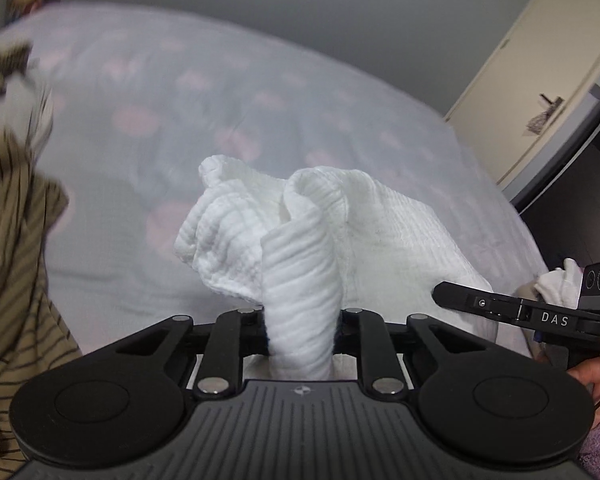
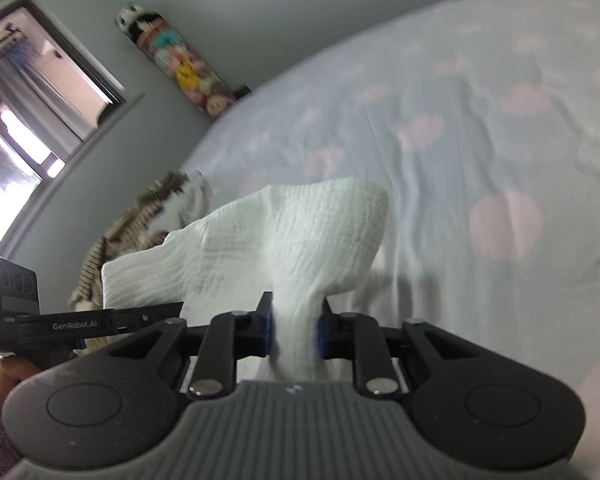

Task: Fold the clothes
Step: 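Lift the folded white cloth with both tools and carry it toward the clothes stack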

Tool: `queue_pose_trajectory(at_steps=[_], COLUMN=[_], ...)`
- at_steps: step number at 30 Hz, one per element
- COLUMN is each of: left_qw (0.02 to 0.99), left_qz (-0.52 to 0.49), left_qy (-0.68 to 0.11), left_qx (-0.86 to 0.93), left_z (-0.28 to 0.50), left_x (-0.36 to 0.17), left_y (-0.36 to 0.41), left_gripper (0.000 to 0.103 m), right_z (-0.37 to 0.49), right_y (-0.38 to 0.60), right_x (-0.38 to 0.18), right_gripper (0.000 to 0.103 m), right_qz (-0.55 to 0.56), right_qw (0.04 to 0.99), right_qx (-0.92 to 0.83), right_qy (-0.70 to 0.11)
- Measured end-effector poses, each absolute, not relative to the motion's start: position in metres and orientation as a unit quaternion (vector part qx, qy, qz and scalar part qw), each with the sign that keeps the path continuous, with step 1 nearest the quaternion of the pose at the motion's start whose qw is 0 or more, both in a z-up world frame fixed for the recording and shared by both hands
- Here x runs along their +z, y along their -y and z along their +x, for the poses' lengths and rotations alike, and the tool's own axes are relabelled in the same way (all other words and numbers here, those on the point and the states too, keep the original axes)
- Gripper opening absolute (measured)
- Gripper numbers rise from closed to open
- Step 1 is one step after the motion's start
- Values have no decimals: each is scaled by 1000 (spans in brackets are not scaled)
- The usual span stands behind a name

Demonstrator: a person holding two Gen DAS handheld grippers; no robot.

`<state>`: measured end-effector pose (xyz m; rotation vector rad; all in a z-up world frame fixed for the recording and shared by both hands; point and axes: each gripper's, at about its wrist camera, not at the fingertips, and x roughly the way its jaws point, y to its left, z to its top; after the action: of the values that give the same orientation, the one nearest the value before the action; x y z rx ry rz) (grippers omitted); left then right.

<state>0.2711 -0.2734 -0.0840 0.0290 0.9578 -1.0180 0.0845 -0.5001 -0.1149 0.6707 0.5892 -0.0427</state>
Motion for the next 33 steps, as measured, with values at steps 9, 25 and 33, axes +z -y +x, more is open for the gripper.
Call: queue_pose_trajectory(at_steps=[9,25,33], left_qw=[775,671,589], left_qz=[59,48,45], left_qy=[-333,-189,-187], left_qx=[-534,-715,-785], left_z=[194,4,-102], left_x=[2,110,121], left_y=[304,467,556], left_gripper=[17,17,17], right_z=[3,-242,-369], right_y=[516,622,665], right_x=[-37,98,141], right_gripper=[21,21,21], right_qz=[265,158,109], right_qw=[946,968,948], right_qx=[-37,-190,-294], right_qy=[-181,-48,-50])
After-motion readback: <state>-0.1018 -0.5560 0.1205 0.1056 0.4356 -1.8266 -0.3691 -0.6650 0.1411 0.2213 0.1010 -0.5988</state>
